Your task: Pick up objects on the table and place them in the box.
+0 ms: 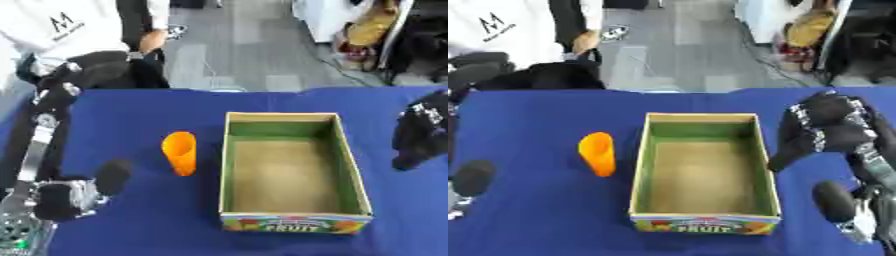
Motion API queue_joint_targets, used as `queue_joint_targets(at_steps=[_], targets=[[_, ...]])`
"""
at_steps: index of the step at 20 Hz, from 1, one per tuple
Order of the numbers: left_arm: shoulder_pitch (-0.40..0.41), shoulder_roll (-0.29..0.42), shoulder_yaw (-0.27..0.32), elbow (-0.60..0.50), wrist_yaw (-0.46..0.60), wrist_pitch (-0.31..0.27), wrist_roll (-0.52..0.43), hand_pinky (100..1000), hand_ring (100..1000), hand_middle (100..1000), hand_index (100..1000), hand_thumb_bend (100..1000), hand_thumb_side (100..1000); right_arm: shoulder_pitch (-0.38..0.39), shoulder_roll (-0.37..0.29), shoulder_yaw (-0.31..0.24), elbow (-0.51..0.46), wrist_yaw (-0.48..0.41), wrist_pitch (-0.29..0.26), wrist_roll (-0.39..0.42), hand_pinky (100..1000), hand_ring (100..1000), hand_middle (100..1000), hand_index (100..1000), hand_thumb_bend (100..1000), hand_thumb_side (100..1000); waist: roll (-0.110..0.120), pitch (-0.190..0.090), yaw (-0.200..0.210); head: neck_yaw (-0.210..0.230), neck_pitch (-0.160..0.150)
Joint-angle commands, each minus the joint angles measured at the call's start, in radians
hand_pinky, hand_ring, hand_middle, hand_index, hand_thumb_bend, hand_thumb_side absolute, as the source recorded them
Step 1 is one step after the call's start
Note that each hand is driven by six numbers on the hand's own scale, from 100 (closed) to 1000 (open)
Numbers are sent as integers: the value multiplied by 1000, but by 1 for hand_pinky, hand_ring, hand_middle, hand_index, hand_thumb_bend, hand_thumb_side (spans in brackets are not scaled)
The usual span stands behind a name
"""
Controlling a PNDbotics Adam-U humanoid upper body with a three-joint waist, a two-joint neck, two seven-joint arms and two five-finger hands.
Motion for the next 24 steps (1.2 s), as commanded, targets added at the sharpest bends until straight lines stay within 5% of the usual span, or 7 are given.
queue_joint_targets(at_steps=[1,9,17,24], targets=[[-5,8,33,-15,11,27,16,857,763,828,875,870,837,-8,-12,-14,-16,-1,-18,25,100,345,356,539,137,961,-3,-21,1,-20,-12],[-83,131,66,161,-29,139,14,860,765,830,874,893,858,6,-21,-12,-16,-3,-5,48,100,347,355,537,133,964,19,-40,7,-28,12],[-200,209,21,442,-28,108,-49,873,782,835,882,960,885,15,-22,-5,-16,-13,5,79,100,349,352,537,131,964,27,-50,9,-20,32],[-272,202,-9,620,-6,43,-110,897,801,843,888,1000,835,14,-20,-1,-16,-28,6,100,100,350,354,537,128,964,29,-55,5,-14,31]])
